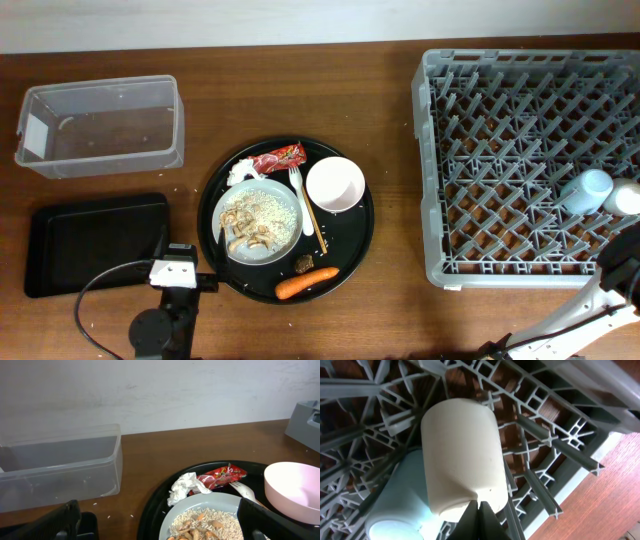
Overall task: Sort waste into correct bins and load items into the dishwasher rack
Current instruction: 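Reach the right gripper to the pink bowl and grasp its rim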
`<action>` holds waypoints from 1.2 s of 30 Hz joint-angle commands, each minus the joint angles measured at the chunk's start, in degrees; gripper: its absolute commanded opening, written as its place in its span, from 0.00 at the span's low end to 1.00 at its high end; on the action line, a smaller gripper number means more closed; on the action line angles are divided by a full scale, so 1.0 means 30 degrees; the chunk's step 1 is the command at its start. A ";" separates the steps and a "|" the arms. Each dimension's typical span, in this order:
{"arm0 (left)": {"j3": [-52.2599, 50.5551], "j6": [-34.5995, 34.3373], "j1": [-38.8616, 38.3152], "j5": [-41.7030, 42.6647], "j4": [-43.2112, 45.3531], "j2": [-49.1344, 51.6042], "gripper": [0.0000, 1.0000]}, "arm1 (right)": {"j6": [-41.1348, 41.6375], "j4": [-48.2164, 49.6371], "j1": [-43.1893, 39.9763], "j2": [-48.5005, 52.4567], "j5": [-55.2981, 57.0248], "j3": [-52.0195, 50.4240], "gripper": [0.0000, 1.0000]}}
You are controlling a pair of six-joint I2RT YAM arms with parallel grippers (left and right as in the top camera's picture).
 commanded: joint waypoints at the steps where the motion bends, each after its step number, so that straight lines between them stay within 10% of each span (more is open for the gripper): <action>1: -0.0117 0.0299 -0.0058 -0.0007 -0.0029 -0.0095 0.99 | -0.0109 0.0415 0.0058 0.0291 0.0372 -0.0109 0.04; 28: -0.0117 0.0299 -0.0058 -0.0007 -0.0029 -0.0087 0.99 | -0.0481 0.1005 0.0058 0.0816 -0.0444 0.0692 0.04; 36: -0.0117 0.0299 -0.0058 -0.0007 -0.0029 -0.0095 0.99 | -0.1413 -0.2514 0.1275 -0.1880 -0.7665 0.6266 0.04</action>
